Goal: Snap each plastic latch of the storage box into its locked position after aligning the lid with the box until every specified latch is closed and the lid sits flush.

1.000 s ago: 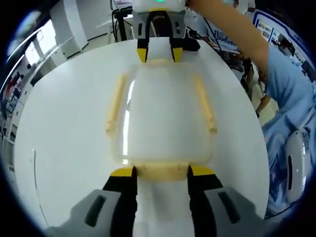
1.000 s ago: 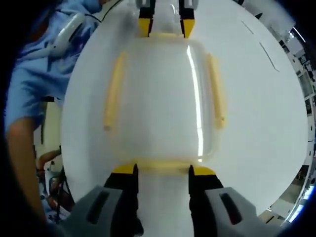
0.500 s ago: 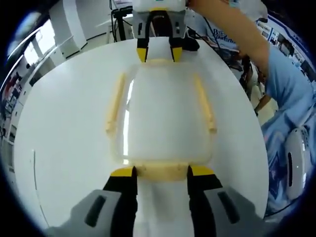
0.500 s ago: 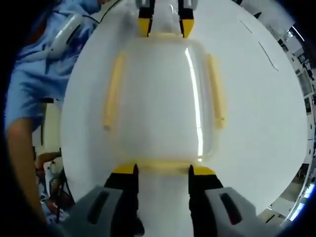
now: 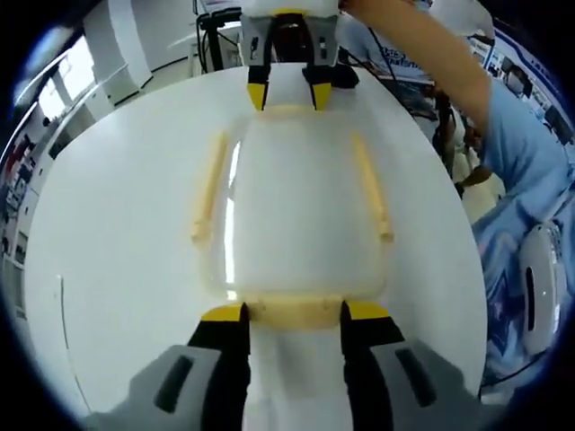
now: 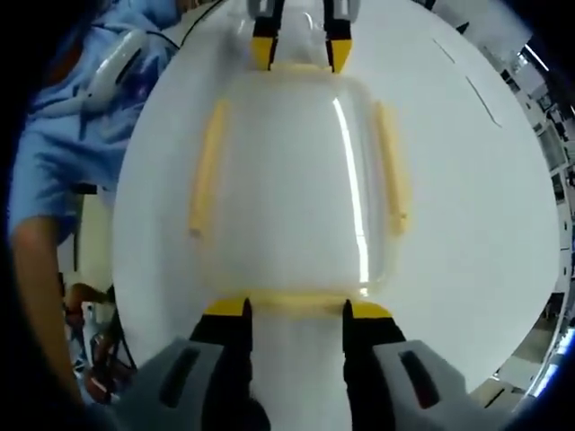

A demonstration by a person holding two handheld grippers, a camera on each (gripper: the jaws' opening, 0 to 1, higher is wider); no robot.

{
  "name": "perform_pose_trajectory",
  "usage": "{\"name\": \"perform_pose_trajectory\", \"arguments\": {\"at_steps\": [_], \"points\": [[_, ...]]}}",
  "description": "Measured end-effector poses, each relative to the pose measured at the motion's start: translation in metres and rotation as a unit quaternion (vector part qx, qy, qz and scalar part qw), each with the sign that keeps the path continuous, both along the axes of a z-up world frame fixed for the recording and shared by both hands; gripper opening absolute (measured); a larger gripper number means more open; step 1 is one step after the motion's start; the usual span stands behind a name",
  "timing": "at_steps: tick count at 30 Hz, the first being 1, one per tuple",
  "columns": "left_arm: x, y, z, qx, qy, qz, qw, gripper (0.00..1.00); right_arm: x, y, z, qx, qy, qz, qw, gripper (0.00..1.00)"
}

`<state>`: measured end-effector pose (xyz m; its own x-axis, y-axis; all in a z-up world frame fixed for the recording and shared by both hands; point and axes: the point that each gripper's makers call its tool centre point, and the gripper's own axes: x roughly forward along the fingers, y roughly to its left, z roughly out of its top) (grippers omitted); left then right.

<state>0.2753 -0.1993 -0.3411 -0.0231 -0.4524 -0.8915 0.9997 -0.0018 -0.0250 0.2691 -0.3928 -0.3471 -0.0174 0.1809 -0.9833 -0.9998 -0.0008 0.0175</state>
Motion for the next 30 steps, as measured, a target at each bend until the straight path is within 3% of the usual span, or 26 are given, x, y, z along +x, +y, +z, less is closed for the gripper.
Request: {"name": "perform_pose_trajectory", "arguments": {"at_steps": [12, 23, 30], "points": [[-0.003, 0.004, 0.008, -0.006, 0.010, -0.005, 0.9999, 0.38, -0.005, 0.004, 0.009, 0.011, 0.005, -0.003, 0.9999, 0.38], [-0.008, 0.010, 0.034, -0.014, -0.001, -0.011, 0.9998, 0.38, -0.011, 0.011, 0.037, 0.020, -0.011, -0.008, 0.9997, 0.38], [-0.012, 0.024, 0.060, -0.017, -0.009, -0.012, 0.9997, 0.38, -0.018, 0.027, 0.060, 0.031, -0.026, -0.006, 0.9991, 0.38]]}}
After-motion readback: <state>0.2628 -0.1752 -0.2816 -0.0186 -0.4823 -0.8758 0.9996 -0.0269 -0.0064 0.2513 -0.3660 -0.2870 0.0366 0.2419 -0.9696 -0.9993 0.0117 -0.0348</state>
